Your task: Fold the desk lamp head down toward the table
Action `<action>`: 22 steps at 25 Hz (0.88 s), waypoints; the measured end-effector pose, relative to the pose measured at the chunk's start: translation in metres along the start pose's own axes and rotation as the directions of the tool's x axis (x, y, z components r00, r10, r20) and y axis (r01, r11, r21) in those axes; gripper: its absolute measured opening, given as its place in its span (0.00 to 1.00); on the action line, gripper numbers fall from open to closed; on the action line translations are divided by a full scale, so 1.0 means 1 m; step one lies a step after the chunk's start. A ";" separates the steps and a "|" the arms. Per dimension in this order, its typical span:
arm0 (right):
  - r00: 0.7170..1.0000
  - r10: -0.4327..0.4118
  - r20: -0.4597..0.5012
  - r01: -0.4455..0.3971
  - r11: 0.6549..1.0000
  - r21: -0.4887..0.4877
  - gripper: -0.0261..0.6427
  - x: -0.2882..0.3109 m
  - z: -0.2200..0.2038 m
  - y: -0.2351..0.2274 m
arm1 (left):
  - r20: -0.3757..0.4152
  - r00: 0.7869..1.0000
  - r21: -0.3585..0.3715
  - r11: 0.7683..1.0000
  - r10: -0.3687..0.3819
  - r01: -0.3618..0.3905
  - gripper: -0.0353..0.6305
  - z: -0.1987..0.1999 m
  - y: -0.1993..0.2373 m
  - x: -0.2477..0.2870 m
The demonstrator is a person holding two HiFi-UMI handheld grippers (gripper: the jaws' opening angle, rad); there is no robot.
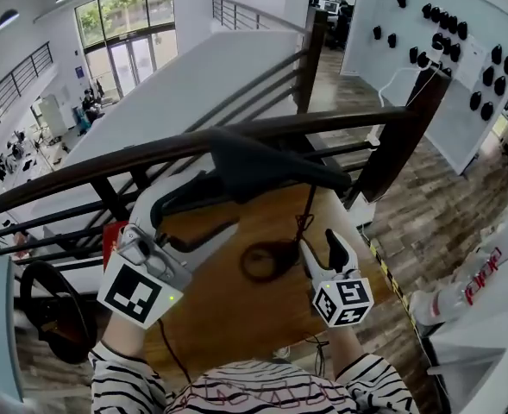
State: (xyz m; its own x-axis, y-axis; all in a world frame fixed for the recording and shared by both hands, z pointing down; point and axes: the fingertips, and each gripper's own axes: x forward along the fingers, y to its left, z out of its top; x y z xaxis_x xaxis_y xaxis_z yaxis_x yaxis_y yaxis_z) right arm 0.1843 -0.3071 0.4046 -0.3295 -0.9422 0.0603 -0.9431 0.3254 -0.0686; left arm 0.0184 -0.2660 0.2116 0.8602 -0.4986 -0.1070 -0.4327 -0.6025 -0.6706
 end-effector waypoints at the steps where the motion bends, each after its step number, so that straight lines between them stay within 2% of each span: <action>1: 1.000 0.015 -0.002 -0.015 1.000 -0.006 0.42 0.006 0.001 -0.004 | -0.006 1.000 0.014 1.000 -0.002 0.002 0.50 0.001 0.002 0.007; 6: 0.997 0.079 -0.008 -0.079 0.997 -0.023 0.41 0.029 0.003 -0.022 | -0.046 0.999 0.112 0.994 0.007 -0.002 0.52 0.007 0.014 0.036; 13: 0.991 0.132 0.007 -0.132 0.991 -0.015 0.41 0.051 0.008 -0.025 | -0.099 0.995 0.183 0.982 -0.017 0.035 0.53 0.010 0.035 0.059; 16: 0.990 0.143 0.016 -0.143 0.990 -0.011 0.41 0.057 0.010 -0.025 | -0.111 0.993 0.146 0.988 -0.040 0.057 0.53 0.008 0.040 0.069; 20: 0.989 0.145 0.029 -0.145 0.989 -0.001 0.41 0.065 0.012 -0.027 | -0.150 0.985 0.010 0.996 -0.083 0.085 0.52 -0.009 0.041 0.080; 22: 0.989 0.145 0.028 -0.145 0.989 0.004 0.41 0.068 0.011 -0.027 | -0.163 0.981 -0.032 0.994 -0.108 0.105 0.52 -0.017 0.039 0.083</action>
State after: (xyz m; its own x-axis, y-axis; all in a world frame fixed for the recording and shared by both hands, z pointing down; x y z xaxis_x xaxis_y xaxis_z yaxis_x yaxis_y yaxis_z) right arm 0.1878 -0.3813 0.3993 -0.4613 -0.8870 0.0214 -0.8851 0.4584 -0.0805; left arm 0.0679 -0.3416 0.1892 0.8463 -0.5254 0.0877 -0.3486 -0.6708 -0.6546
